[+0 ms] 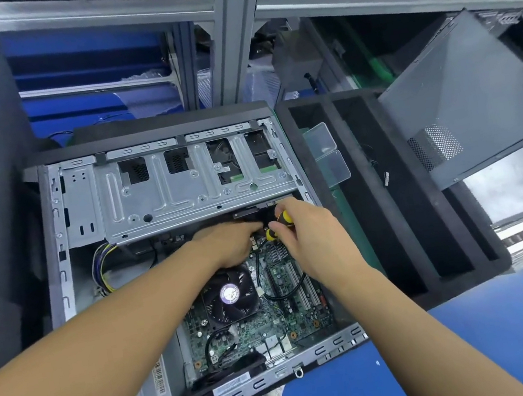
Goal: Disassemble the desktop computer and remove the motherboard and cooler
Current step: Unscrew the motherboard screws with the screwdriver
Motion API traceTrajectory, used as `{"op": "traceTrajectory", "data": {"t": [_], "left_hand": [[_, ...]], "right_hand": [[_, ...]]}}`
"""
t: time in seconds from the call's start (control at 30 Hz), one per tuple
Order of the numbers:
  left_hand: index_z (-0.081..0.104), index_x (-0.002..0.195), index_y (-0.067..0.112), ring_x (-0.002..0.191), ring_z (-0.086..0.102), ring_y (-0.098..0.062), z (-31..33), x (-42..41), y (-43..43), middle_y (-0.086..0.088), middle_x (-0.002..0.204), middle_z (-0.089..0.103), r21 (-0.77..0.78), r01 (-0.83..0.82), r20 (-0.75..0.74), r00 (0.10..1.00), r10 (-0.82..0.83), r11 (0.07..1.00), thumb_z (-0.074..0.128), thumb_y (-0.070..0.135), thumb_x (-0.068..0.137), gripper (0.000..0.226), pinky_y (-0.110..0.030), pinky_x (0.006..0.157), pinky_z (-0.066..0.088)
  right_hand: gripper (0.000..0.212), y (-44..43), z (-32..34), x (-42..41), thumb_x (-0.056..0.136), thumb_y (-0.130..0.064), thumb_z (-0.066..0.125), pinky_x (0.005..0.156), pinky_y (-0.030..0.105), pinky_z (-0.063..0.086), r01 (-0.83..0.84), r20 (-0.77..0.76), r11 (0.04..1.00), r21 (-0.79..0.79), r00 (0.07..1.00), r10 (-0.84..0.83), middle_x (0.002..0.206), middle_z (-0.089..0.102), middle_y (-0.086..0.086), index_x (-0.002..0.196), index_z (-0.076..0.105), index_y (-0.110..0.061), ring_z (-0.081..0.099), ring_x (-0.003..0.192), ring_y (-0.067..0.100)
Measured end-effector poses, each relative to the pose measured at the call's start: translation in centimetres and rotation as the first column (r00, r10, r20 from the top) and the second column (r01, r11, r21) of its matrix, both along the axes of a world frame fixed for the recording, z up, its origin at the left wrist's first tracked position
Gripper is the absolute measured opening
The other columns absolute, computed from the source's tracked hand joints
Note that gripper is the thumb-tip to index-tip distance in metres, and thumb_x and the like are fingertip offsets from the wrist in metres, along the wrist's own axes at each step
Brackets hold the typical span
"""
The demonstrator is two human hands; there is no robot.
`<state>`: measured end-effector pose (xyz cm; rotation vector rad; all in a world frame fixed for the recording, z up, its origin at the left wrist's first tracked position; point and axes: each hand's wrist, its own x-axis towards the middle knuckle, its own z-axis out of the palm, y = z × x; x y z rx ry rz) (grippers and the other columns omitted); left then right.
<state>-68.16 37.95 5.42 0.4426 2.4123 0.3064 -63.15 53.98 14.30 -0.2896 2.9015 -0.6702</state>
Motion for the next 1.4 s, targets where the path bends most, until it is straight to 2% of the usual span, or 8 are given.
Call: {"op": "traceTrajectory", "data": {"t": [0.17, 0.4, 0.53, 0.7, 0.9, 1.13, 1.27, 1.4], "left_hand": [[0.014, 0.154, 0.049, 0.122, 0.055, -0.027, 0.1, -0.3, 0.4, -0.005, 0.148, 0.049, -0.016, 0.012, 0.044, 0.999, -0.012, 1.000, 0.037, 0.024, 0.103, 0.061, -0.030, 0.074, 0.039], [0.020, 0.155, 0.039, 0.118, 0.057, -0.027, 0.2, -0.4, -0.2, -0.008, 0.142, 0.055, 0.035, 0.047, 0.018, 0.999, -0.048, 0.998, 0.044, 0.025, 0.103, 0.059, -0.026, 0.072, 0.033], [0.029, 0.153, 0.036, 0.074, 0.048, -0.011, 0.2, -0.5, -0.8, -0.006, 0.137, 0.058, 0.075, 0.015, 0.036, 0.999, -0.018, 0.997, 0.048, 0.026, 0.102, 0.055, -0.017, 0.053, 0.031], [0.031, 0.151, 0.037, 0.064, 0.040, -0.003, -0.5, -0.5, -0.8, -0.003, 0.137, 0.057, 0.081, -0.009, 0.026, 1.000, 0.007, 0.997, 0.048, 0.026, 0.102, 0.053, -0.016, 0.050, 0.028], [0.023, 0.154, 0.038, 0.116, 0.056, -0.023, -1.5, -0.6, -0.4, -0.003, 0.144, 0.054, 0.041, 0.040, -0.002, 0.999, -0.040, 0.998, 0.050, 0.038, 0.100, 0.061, -0.026, 0.077, 0.037], [0.047, 0.141, 0.035, 0.107, 0.055, -0.020, -1.1, -1.2, -1.4, -0.006, 0.138, 0.057, 0.191, -0.091, 0.127, 0.990, 0.068, 0.977, 0.034, 0.061, 0.099, 0.051, -0.030, 0.092, 0.042], [0.034, 0.151, 0.036, 0.120, 0.053, -0.028, -0.9, -1.2, -0.7, -0.014, 0.141, 0.051, 0.046, -0.091, 0.069, 0.994, 0.087, 0.995, 0.020, 0.058, 0.102, 0.055, -0.033, 0.087, 0.037], [0.046, 0.144, 0.027, 0.113, 0.057, -0.027, -0.7, -0.9, -0.1, -0.010, 0.131, 0.057, 0.025, -0.180, 0.060, 0.982, 0.178, 0.983, 0.026, 0.062, 0.101, 0.059, -0.036, 0.084, 0.041]], "right_hand": [[0.020, 0.2, 0.4, 0.2, 0.101, -0.028, 0.055, 0.062, 0.034, 0.037, -0.013, -0.029, 1.000, -0.017, 1.000, 0.012, 0.086, 0.053, -0.003, 0.112, 0.057, -0.012, 0.049, 0.074, 0.020], [0.020, 0.2, 0.3, 0.1, 0.101, -0.029, 0.054, 0.066, 0.034, 0.042, -0.029, -0.016, 1.000, 0.003, 0.999, 0.029, 0.088, 0.053, -0.004, 0.112, 0.057, -0.012, 0.052, 0.077, 0.019], [0.020, 0.2, 0.1, -0.1, 0.101, -0.028, 0.055, 0.065, 0.032, 0.039, -0.028, -0.019, 1.000, 0.011, 0.999, 0.028, 0.089, 0.051, -0.006, 0.113, 0.058, -0.012, 0.048, 0.077, 0.016], [0.019, 0.2, -0.1, -0.1, 0.101, -0.028, 0.055, 0.067, 0.035, 0.044, -0.046, -0.025, 0.999, 0.019, 0.999, 0.046, 0.089, 0.052, -0.005, 0.113, 0.058, -0.013, 0.052, 0.078, 0.019], [0.019, 0.2, -0.3, -0.1, 0.101, -0.027, 0.055, 0.062, 0.031, 0.032, -0.066, -0.016, 0.997, 0.038, 0.998, 0.067, 0.090, 0.050, -0.006, 0.112, 0.058, -0.012, 0.045, 0.076, 0.017], [0.022, 0.2, -0.4, 0.0, 0.101, -0.029, 0.054, 0.064, 0.032, 0.038, -0.086, -0.036, 0.996, 0.033, 0.996, 0.087, 0.094, 0.056, -0.001, 0.113, 0.058, -0.011, 0.046, 0.076, 0.017], [0.026, -0.1, -0.5, -0.4, 0.102, -0.036, 0.053, 0.056, 0.034, 0.033, -0.070, -0.003, 0.990, 0.121, 0.997, 0.071, 0.081, 0.049, -0.002, 0.107, 0.055, -0.011, 0.045, 0.070, 0.021], [0.035, -0.2, -0.5, -0.9, 0.101, -0.047, 0.049, 0.045, 0.029, 0.019, -0.115, 0.035, 0.972, 0.207, 0.993, 0.110, 0.065, 0.035, -0.009, 0.089, 0.037, -0.016, 0.033, 0.053, 0.009]]}}
